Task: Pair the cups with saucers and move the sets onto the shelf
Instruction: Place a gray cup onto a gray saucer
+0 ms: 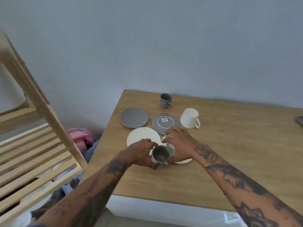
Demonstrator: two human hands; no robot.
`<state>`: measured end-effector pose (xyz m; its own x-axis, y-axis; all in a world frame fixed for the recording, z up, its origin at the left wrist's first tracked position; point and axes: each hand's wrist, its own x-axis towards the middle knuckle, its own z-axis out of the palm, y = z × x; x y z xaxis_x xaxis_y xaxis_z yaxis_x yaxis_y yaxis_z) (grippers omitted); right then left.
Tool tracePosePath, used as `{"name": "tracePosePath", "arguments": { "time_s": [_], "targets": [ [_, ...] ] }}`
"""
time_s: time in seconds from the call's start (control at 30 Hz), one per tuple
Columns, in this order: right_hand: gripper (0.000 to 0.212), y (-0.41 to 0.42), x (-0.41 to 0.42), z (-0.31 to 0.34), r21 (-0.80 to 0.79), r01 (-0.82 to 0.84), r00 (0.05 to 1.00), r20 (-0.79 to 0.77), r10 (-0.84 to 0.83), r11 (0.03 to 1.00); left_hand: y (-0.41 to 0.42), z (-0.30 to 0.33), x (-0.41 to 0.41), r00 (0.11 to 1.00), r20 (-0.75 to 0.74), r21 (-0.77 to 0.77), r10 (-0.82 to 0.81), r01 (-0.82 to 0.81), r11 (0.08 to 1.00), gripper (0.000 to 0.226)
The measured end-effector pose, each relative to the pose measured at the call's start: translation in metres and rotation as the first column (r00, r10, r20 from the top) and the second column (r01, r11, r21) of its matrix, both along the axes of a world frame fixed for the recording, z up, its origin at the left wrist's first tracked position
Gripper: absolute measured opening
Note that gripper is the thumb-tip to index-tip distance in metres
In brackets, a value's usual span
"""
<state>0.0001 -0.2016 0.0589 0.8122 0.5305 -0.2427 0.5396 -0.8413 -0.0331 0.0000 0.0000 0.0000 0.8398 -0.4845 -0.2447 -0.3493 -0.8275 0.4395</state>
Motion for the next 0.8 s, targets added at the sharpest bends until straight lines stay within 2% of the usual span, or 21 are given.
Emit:
{"name": "tracePosePath", "arguments": {
  "time_s": [0.23,0.4,0.6,0.8],
  "targets": [
    [0.087,-0.011,0.000,-0.010,0.005,-0.024,0.999,0.027,0.024,1.000,0.003,-0.022,0.005,1.000,-0.014,-0.164,0.000,-0.002,0.986,0.093],
    [0.078,-0.012,0.000,-0.009,0.016,-0.015,0.999,0.028,0.015,1.000,0.005,-0.031,0.004,0.998,-0.050,-0.313,0.040,-0.054,0.948,0.084],
    [0.076,0.001,0.013,0.004,0.259,0.207,0.972,-0.162,-0.169,0.944,0.037,-0.028,0.005,0.990,-0.049,-0.488,0.135,-0.142,0.861,0.071],
    [0.055,0.034,0.038,0.016,0.360,0.207,0.973,-0.171,-0.154,0.910,0.077,-0.003,0.031,0.966,0.005,-0.541,0.257,-0.214,0.813,0.071]
  ]
}}
